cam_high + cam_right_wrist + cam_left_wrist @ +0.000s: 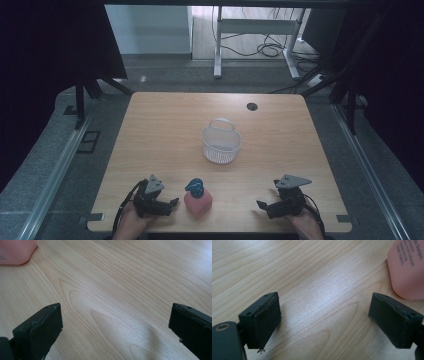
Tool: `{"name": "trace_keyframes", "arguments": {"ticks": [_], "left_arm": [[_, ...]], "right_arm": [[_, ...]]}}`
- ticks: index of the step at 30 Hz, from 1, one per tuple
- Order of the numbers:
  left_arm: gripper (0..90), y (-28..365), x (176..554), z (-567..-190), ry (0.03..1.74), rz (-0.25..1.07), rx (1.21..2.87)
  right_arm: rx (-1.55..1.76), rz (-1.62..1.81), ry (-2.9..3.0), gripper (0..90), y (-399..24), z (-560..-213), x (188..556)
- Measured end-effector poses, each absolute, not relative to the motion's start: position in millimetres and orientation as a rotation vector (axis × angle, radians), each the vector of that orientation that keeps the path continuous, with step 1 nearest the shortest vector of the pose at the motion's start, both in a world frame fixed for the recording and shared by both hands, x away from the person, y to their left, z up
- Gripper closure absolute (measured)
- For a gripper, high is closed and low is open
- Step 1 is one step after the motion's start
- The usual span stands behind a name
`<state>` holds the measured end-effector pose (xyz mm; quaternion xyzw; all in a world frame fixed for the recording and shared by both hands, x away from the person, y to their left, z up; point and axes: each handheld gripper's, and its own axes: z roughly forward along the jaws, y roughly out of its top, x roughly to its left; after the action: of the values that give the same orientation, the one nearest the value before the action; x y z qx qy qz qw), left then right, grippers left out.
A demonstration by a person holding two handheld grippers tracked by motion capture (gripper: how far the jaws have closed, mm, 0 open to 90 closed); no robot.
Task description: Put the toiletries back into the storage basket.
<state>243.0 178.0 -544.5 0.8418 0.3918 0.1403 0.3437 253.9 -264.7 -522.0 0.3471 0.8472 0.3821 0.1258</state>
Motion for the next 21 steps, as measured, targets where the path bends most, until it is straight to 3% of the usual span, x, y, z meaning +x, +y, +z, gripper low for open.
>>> {"name": "trace_keyframes", "arguments": {"ticks": [21], "left_arm": [[10.4,178.0,243.0,-544.5,1.018,0.364,2.186]], "right_arm": [[0.982,1.232,2.508,0.0,-249.3,-511.6,249.6]]}}
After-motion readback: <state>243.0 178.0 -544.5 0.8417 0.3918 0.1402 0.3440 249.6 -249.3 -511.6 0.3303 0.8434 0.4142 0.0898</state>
